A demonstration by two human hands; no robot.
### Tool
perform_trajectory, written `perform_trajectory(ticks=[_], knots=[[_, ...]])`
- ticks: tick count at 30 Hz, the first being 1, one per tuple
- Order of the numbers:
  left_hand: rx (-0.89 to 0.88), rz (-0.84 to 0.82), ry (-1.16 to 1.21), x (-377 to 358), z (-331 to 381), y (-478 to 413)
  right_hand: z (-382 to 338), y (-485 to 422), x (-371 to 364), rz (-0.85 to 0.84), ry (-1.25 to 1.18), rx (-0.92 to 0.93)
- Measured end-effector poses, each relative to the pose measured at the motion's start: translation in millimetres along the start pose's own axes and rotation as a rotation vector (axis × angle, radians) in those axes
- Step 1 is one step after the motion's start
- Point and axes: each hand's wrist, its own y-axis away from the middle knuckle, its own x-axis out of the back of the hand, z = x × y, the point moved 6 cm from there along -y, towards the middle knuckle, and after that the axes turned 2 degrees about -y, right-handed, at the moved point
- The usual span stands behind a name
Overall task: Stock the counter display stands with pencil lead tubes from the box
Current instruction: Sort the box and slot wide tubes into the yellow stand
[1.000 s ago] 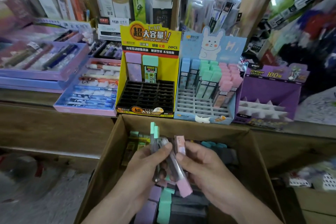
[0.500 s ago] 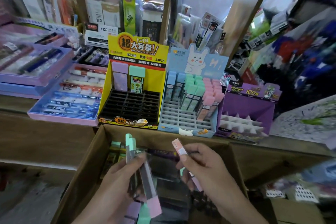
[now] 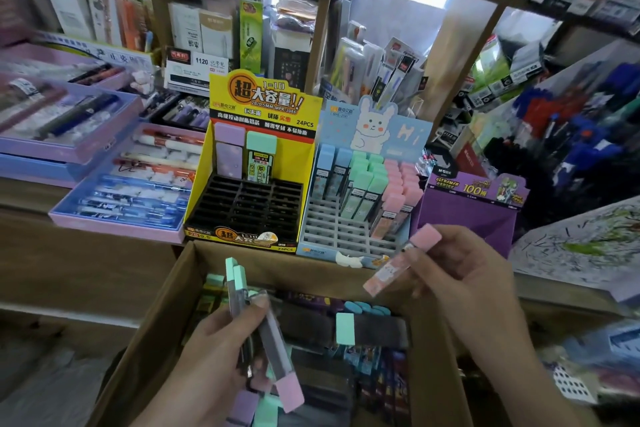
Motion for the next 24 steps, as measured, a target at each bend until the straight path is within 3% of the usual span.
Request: perform_trajectory(ticks=[4,12,24], knots=[[-0.016,0.009,0.024,2,-1,-2,-5,-11,16,0.072,-0.047,0.078],[-0.027,0.003,0.026,3,-3,-6,-17,-38,31,0.143,0.093,0.151],[0.001,-0.003,0.025,7,-4,-11,-8,-56,25,0.059,0.127,0.224]])
